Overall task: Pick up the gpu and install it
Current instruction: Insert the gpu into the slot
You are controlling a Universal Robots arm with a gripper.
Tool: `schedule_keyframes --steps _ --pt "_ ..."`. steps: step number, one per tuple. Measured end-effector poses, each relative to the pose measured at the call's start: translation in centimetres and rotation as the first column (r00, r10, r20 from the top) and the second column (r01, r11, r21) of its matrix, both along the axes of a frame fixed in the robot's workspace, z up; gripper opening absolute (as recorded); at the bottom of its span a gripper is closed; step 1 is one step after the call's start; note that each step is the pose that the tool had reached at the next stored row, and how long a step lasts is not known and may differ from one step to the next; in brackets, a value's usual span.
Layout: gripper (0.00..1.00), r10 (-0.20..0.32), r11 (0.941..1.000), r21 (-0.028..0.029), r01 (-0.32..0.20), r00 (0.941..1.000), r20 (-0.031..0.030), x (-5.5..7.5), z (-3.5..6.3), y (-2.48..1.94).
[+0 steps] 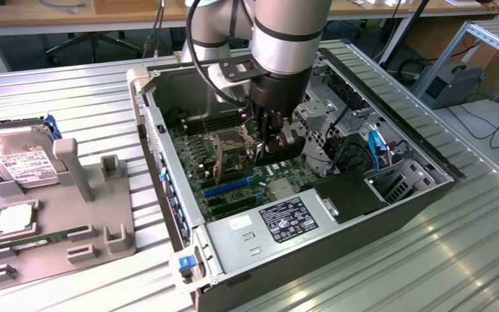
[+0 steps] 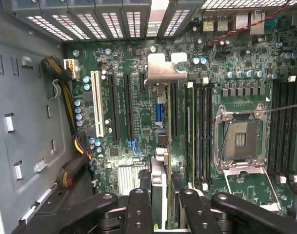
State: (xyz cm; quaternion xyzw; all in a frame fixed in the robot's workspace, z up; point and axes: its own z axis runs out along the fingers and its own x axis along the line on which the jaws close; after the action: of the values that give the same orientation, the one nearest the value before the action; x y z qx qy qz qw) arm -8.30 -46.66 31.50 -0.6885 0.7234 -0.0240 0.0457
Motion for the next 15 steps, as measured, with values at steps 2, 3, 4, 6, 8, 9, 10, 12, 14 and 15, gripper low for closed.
schedule_keyframes --steps 2,3,4,6,8,9,10,12,14,15 --pt "0.27 0.000 1.0000 -0.0006 0.000 1.0000 0.0000 0.0 0.00 0.00" --pt "0.27 0.000 1.0000 -0.0015 0.000 1.0000 -0.0001 -0.1 0.01 -0.01" --pt "0.27 0.000 1.0000 -0.0016 0.000 1.0000 0.0000 -0.1 -0.01 -0.01" --pt "0.27 0.000 1.0000 -0.0017 0.000 1.0000 0.0001 -0.3 -0.04 -0.02" --pt "0.27 0.000 1.0000 -0.0019 0.000 1.0000 0.0000 -0.5 -0.08 -0.05" --pt "0.27 0.000 1.0000 -0.0019 0.000 1.0000 0.0000 -0.7 -0.10 -0.07" --pt "0.27 0.000 1.0000 -0.0019 0.000 1.0000 0.0000 -0.8 -0.13 -0.09" --pt "0.27 0.000 1.0000 -0.0019 0.000 1.0000 0.0000 -1.1 -0.17 -0.11" --pt "0.27 0.000 1.0000 -0.0017 0.000 1.0000 0.0001 -1.3 -0.22 -0.14" --pt "0.27 0.000 1.0000 -0.0018 0.000 1.0000 0.0000 -1.3 -0.24 -0.14"
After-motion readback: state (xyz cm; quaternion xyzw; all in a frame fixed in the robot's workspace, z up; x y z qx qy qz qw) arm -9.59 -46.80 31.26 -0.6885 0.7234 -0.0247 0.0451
